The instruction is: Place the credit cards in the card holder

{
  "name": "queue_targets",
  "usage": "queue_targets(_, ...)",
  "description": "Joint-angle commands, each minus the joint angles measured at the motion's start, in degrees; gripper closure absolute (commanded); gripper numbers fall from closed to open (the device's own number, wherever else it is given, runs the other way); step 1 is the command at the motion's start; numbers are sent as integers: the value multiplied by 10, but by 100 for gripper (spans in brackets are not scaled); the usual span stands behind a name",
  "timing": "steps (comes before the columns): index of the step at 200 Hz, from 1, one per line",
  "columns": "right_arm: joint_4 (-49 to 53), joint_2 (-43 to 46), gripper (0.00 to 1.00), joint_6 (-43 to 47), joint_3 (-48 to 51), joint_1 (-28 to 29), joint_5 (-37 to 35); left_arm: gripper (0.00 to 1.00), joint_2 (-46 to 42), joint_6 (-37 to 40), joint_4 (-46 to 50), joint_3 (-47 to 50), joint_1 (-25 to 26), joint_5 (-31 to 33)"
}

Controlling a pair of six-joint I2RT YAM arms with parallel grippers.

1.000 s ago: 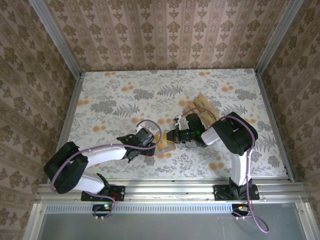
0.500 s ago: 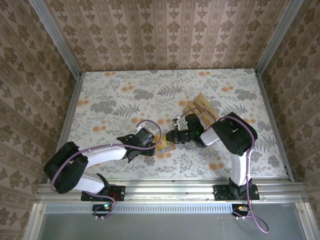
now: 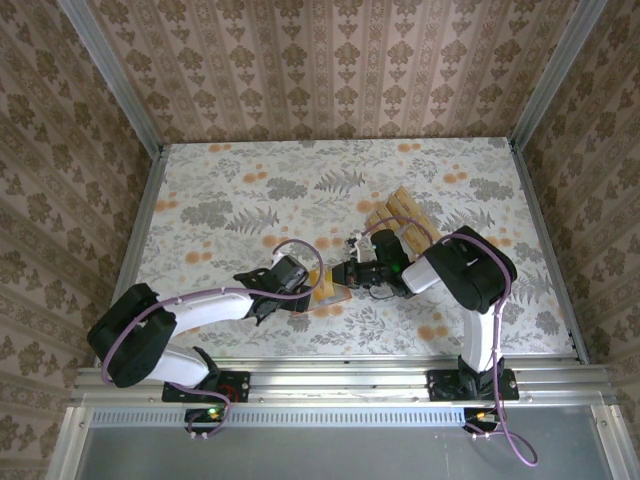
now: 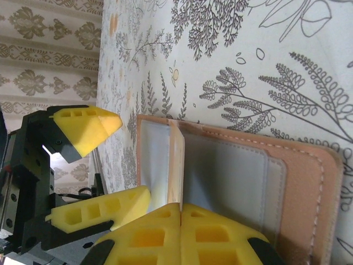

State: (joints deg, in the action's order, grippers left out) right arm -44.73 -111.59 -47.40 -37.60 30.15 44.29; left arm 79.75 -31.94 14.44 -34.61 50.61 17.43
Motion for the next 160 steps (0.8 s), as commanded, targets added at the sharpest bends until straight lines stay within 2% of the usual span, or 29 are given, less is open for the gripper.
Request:
queue_targets(1, 74, 3, 100, 29, 23, -4, -48, 0, -6, -3, 20, 6, 5, 7)
queue_targets(61, 99, 2, 100, 45, 12, -8, -42, 0, -6, -3, 19, 6, 5, 8)
queue_targets(160, 101, -5, 100, 42, 4, 19, -41, 0, -4, -4, 17, 7, 5, 7)
